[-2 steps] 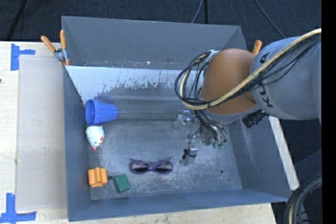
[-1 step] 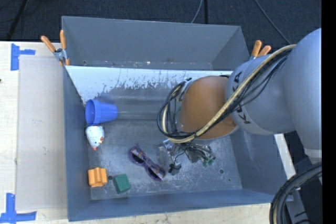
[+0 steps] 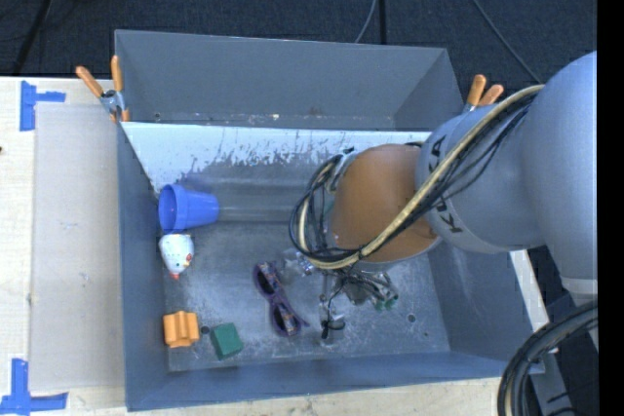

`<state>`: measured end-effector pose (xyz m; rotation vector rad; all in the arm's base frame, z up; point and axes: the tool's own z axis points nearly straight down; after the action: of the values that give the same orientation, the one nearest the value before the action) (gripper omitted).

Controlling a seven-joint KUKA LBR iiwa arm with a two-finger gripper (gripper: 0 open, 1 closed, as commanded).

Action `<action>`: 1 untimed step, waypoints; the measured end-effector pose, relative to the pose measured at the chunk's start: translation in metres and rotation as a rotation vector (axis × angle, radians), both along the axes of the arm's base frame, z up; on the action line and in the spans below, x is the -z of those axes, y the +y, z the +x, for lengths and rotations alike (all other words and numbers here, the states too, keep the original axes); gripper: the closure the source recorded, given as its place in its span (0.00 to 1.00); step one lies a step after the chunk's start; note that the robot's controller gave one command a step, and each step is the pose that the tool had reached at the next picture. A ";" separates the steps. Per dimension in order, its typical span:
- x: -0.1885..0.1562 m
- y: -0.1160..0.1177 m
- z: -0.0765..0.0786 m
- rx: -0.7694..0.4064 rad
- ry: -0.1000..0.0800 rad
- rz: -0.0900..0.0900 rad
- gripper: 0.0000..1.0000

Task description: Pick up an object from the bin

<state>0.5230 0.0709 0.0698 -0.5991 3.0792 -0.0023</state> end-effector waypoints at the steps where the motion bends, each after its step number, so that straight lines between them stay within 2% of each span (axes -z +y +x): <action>1: 0.000 0.000 0.000 0.001 0.000 0.000 0.00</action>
Offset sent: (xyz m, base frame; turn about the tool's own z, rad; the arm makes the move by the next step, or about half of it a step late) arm 0.0251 0.0568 0.0160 -0.0675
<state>0.5230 0.0708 0.0698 -0.5978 3.0795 -0.0023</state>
